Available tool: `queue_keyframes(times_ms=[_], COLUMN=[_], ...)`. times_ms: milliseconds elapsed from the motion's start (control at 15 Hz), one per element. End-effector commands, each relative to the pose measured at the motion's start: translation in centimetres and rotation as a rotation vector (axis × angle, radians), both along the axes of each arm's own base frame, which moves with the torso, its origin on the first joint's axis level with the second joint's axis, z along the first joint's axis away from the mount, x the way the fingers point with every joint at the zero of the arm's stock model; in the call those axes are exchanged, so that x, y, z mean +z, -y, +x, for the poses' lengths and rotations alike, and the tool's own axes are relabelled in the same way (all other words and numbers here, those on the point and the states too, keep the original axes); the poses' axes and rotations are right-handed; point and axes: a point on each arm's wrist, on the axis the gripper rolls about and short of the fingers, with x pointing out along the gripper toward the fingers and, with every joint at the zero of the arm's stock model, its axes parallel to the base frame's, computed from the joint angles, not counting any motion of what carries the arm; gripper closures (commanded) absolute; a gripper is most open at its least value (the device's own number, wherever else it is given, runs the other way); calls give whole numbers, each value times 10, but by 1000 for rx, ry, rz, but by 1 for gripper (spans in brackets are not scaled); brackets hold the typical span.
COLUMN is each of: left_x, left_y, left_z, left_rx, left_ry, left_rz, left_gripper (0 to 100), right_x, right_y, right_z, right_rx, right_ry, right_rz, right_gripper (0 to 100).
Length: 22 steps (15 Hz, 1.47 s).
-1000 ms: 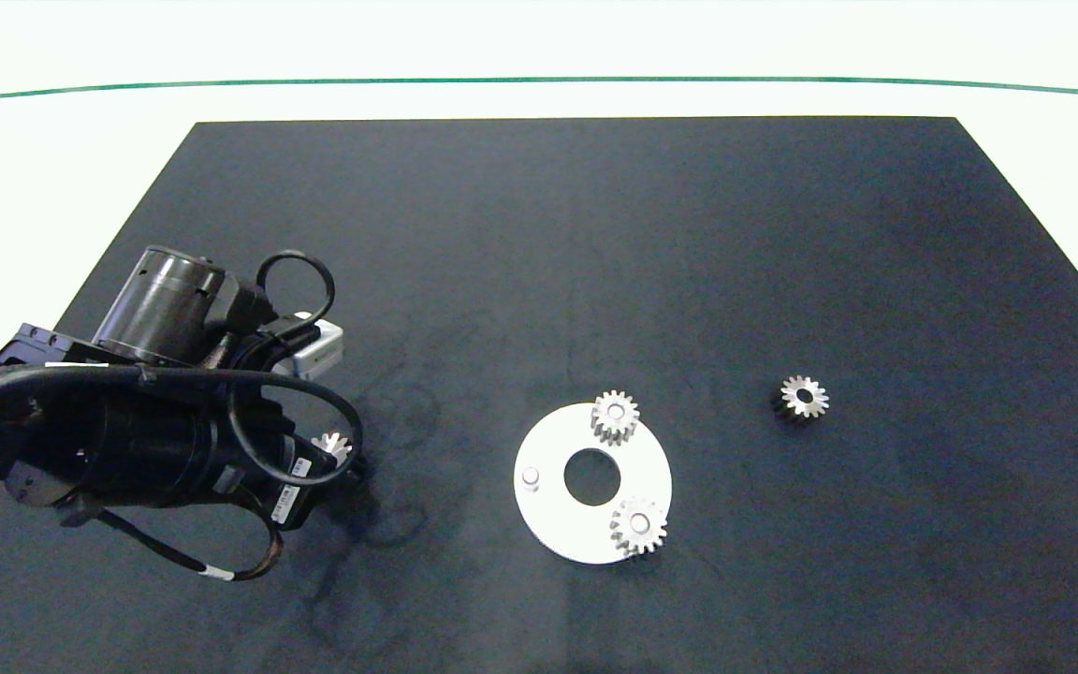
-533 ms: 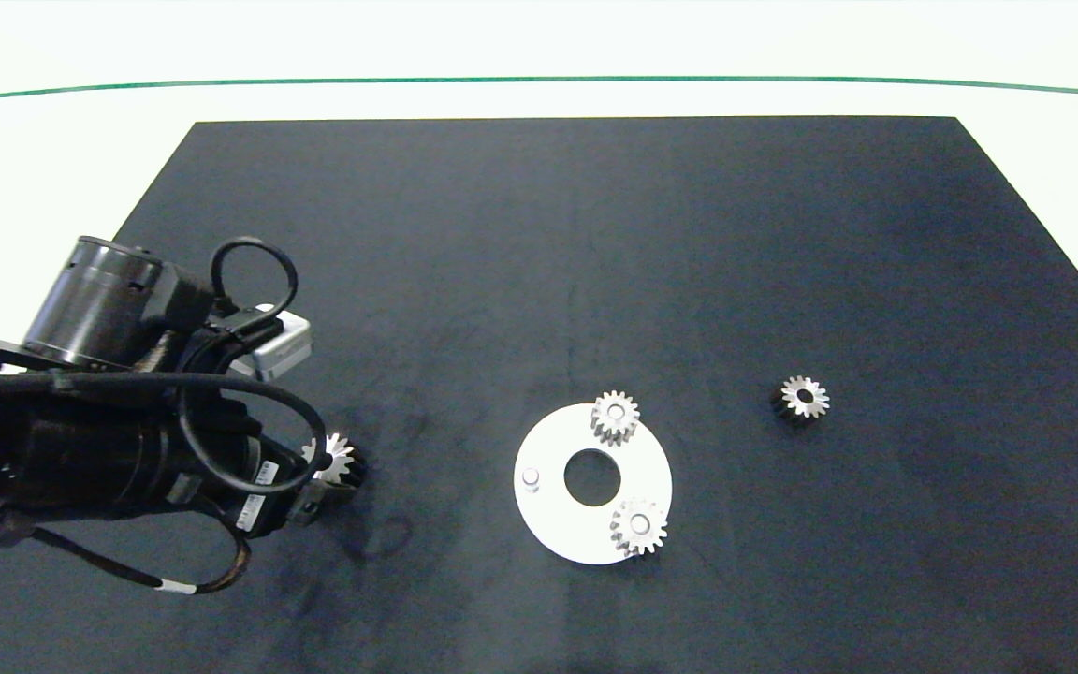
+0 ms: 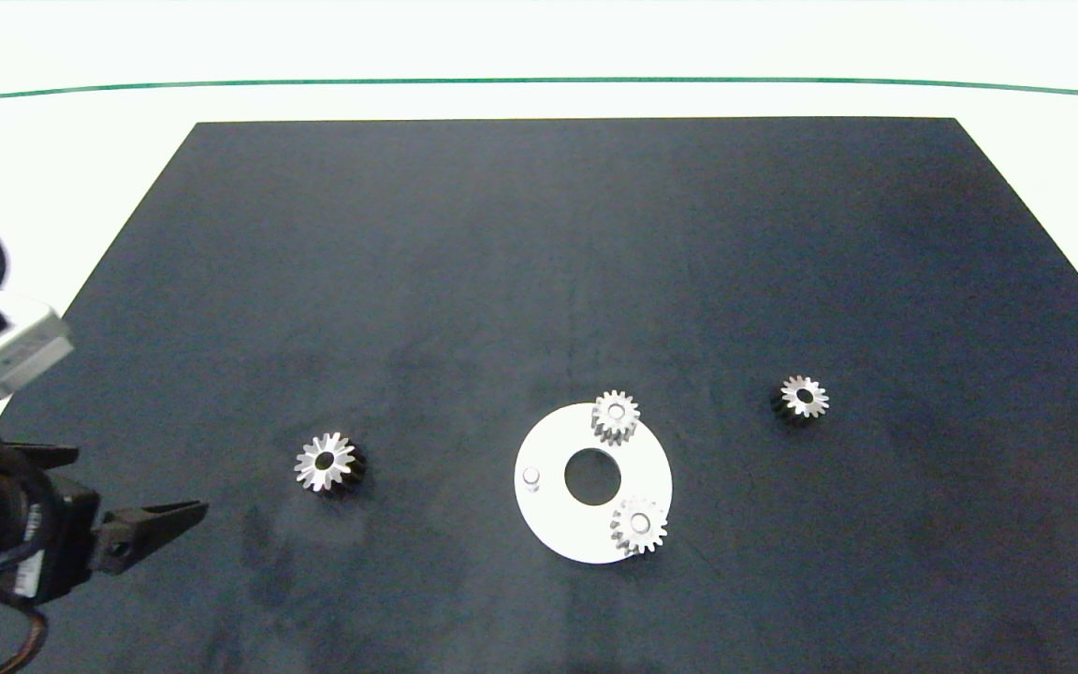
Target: Remove an incorrectly installed larger gear and replace it with the correct smaller gear
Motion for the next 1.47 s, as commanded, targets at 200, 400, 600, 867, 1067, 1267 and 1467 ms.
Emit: queue_keyframes(times_ms=[200, 400, 600, 867, 1067, 1267, 1467], left_x=[17, 18, 18, 17, 16, 15, 14], left_y=[-24, -25, -25, -26, -26, -26, -26], left_z=[-69, -96, -109, -112, -113, -113, -113], left_rx=[179, 180, 180, 182, 191, 195, 207], left_ry=[201, 241, 262, 261, 263, 257, 255], left_rz=[-26, -31, -33, -37, -51, -58, -75], left_gripper=[0, 0, 0, 0, 0, 0, 0], right_x=[15, 12, 3, -8, -16, -27, -36], right_y=[-8, -13, -23, -30, -37, -47, -58], right_z=[75, 116, 137, 159, 179, 193, 205], right_rx=[13, 28, 111, 165, 191, 234, 260], right_ry=[-95, -93, -144, -191, -190, -179, -173], right_rz=[8, 3, 26, 47, 41, 32, 25], right_gripper=[0, 0, 0, 0, 0, 0, 0])
